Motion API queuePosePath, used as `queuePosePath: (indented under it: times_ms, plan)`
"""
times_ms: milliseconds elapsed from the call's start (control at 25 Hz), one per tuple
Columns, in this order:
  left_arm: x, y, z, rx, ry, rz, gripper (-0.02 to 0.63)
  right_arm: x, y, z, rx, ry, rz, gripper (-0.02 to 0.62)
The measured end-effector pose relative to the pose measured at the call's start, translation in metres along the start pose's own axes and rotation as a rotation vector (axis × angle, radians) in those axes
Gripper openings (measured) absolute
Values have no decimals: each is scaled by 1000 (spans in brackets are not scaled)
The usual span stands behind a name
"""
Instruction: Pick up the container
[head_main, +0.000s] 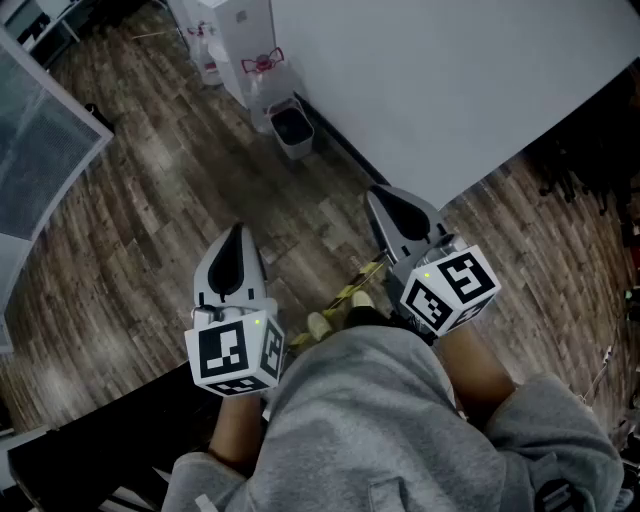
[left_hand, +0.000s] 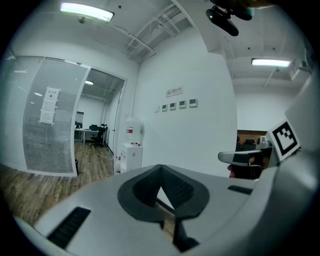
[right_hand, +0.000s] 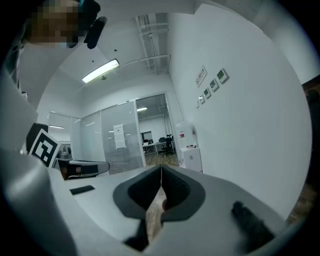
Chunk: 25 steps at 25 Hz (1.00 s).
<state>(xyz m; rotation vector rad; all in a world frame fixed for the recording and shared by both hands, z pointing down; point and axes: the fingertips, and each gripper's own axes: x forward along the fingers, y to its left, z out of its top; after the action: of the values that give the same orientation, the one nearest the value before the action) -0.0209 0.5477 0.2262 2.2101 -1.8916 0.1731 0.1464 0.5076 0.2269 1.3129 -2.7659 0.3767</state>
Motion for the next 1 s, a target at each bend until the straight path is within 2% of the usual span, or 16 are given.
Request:
queuePosePath:
  times_ms: [240, 640, 1000]
  plan:
    - [-7, 6, -4, -1, 16, -5, 12, 0, 9, 2, -5, -5, -9, 26]
    - [-11, 0, 2, -2, -7, -26, 12, -11, 14, 4, -31, -22, -11, 25]
    - [9, 1, -2, 2, 3, -16, 12, 6, 2, 2, -33, -34, 15, 25]
